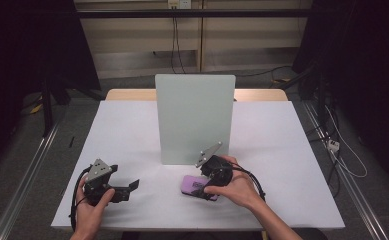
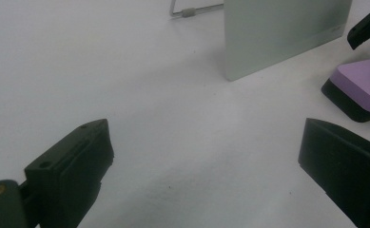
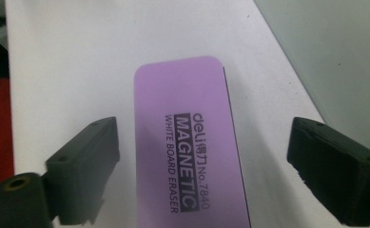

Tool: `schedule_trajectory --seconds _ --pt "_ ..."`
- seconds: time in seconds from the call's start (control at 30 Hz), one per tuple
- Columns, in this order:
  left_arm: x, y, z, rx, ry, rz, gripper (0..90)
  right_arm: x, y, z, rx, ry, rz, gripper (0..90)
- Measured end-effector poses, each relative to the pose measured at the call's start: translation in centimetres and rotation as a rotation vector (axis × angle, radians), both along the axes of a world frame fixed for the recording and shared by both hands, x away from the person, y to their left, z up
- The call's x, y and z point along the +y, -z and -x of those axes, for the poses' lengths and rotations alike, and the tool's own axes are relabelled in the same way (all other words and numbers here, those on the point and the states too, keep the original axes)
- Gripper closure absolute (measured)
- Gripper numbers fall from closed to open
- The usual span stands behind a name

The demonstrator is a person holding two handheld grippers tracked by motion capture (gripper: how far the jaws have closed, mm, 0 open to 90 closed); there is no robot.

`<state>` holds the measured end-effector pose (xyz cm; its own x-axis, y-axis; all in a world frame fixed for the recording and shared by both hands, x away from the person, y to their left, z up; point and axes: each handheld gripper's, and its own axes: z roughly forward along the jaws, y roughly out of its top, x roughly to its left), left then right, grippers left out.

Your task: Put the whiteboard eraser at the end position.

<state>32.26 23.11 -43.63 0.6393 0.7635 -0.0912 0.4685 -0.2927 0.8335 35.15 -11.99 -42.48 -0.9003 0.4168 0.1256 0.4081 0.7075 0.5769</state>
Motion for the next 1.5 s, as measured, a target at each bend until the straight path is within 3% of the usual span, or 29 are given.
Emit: schedule_trajectory --seconds 0.2,0.47,0.6,0.67,0.8,0.93,1.13,1.33,1.5 --pt "0.1 -0.1 0.1 -0.002 0.003 0.0 4.1 -0.4 -0.3 -0.1 -0.006 0.048 -0.026 9.3" --pt "0.1 -0.1 0.1 -0.006 0.0 0.003 4.0 -0.5 -0.5 0.1 -0.011 0.054 -0.062 10.4" --pt "0.3 -0.1 0.1 -0.003 -0.003 -0.001 4.0 -1.2 -0.9 0.1 -0.037 0.119 -0.117 10.0" --pt "0.3 -0.1 0.1 -0.003 -0.003 -0.003 4.1 -1.6 -1.1 0.2 -0.074 0.167 -0.11 9.9" --pt "0.2 -0.1 0.0 -0.004 -0.004 -0.006 4.1 -2.6 -1.0 0.1 -0.051 0.207 -0.145 9.9" --pt "0.2 -0.1 0.0 -0.003 -0.005 -0.007 4.0 -3.3 -0.9 0.6 -0.105 0.251 -0.13 9.8" --pt "0.2 -0.1 0.1 -0.004 -0.007 -0.007 4.1 -4.8 -1.0 1.3 -0.151 0.319 -0.178 9.2" --pt "0.5 -0.2 0.1 -0.014 -0.033 0.016 4.6 -6.4 -0.8 1.9 -0.153 0.376 -0.188 8.7" --pt "0.6 -0.3 0.1 -0.022 -0.03 0.003 4.6 -7.7 -0.8 2.4 -0.193 0.445 -0.186 8.5"
